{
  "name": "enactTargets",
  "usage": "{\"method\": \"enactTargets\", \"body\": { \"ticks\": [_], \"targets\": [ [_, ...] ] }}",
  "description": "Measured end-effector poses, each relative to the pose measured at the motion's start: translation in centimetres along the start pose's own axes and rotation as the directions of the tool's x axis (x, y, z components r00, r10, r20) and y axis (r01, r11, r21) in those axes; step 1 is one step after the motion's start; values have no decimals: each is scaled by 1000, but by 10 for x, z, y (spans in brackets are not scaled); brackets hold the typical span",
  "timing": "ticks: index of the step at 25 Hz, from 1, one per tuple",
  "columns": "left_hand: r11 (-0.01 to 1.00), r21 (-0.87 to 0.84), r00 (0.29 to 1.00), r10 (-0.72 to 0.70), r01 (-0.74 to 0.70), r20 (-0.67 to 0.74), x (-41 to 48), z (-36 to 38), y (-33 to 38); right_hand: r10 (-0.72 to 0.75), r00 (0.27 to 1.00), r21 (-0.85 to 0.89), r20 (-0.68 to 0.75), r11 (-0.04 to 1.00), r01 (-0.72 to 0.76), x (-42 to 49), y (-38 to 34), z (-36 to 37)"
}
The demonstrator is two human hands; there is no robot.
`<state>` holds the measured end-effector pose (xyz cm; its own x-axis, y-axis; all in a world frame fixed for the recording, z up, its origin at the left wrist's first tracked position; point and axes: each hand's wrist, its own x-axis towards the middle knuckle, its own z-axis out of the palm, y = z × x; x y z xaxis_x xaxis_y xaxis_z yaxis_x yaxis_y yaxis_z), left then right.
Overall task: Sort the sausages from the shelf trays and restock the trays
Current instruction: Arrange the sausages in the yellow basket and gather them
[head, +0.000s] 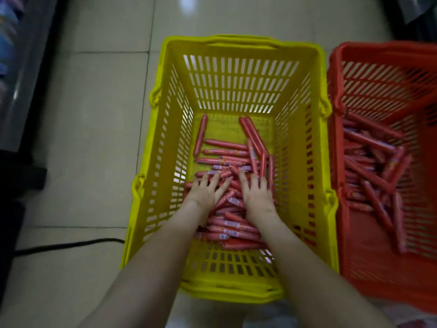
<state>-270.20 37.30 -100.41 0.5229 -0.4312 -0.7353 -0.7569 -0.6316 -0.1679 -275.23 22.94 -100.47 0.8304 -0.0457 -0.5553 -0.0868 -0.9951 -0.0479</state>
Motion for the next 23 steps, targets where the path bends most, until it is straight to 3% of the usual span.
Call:
{"method": "enactTargets", "body": {
  "ticks": [4,7,10,15,20,23],
  "targets": [
    [999,-44,999,-27,27,-18,-5,-3,1,2,998,91,68,996,-9,-2,8,-5],
    [994,-94,992,-71,61,-105,-15,-7,4,-30,1000,12,-3,999,30,-6,12,-17],
    [969,-209,968,-169,129,-186,-22,-31,-3,27,996,48,-82,999,-23,-18,15,-44],
    [949,-211,878,-298,232,-374,-61,-103,-29,79,990,209,-117,976,-53,-54,10,-124],
    [936,-236,815,-344,260,-467,-114,-166,-23,141,955,162,-261,982,-101,-110,20,-197],
    [932,-247,756,-360,265,-546,-153,-205,-5,214,892,153,-398,974,-165,-152,36,-226]
  ]
}}
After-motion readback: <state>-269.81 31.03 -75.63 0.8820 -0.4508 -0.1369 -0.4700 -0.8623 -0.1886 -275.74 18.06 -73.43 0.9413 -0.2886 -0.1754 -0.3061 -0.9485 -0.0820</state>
